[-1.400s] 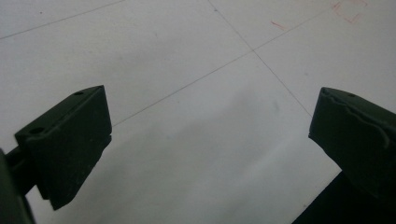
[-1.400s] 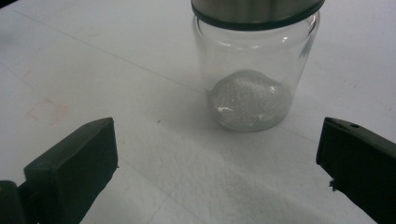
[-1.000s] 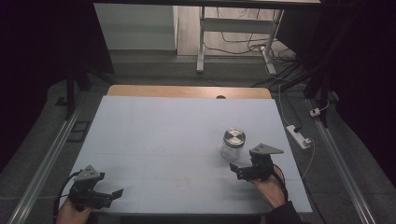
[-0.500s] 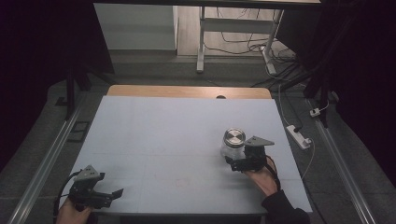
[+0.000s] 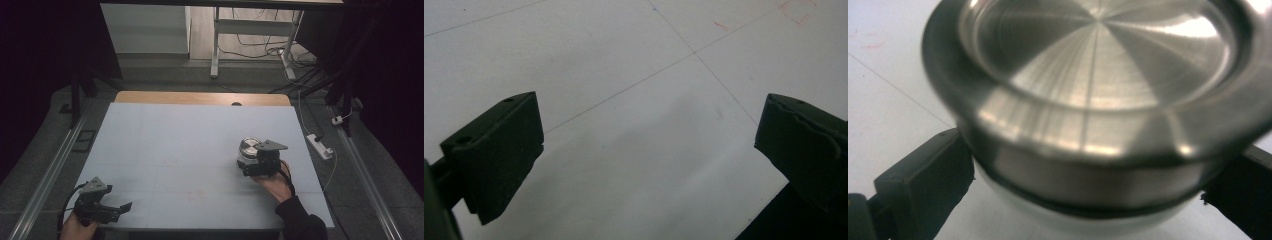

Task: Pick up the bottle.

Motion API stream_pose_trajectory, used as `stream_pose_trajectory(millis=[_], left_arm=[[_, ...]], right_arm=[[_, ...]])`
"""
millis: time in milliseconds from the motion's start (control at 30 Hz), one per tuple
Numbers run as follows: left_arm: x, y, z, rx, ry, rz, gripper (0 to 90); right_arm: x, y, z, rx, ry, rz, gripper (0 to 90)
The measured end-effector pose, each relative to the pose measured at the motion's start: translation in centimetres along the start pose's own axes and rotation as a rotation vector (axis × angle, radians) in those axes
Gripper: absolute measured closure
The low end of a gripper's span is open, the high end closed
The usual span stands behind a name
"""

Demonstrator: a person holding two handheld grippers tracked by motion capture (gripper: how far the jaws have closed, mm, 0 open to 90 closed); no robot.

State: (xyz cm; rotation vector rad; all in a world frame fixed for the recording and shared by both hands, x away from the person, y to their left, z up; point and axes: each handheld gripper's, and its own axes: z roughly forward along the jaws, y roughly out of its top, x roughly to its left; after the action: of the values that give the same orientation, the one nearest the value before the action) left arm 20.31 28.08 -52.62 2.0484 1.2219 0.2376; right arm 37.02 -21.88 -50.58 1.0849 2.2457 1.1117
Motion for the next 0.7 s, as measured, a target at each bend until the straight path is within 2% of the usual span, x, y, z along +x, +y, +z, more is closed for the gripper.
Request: stream_pose_trajectory(millis=[133, 300, 367, 700], left_arm=[[-0.01, 0.02, 0.02, 0.002, 0.0, 0.0, 0.2], [-0.02, 0.01, 0.03, 0.002, -0.001, 0.0, 0.2], [-0.03, 0.01, 0.03, 0.002, 0.001, 0.001, 0.2], [-0.1, 0.02, 0.05, 0.005, 0.002, 0.007, 0.4]], right_arm=[[-0.24, 0.06, 0.23, -0.005, 0.002, 0.013, 3.0], [-0.37, 0.11, 0.25, -0.016, 0.026, 0.012, 13.4], [-0.08, 0.25, 0.13, -0.012, 0.009, -0.016, 14.2], [-0.01, 0.44, -0.06, 0.011, 0.002, -0.016, 14.6]])
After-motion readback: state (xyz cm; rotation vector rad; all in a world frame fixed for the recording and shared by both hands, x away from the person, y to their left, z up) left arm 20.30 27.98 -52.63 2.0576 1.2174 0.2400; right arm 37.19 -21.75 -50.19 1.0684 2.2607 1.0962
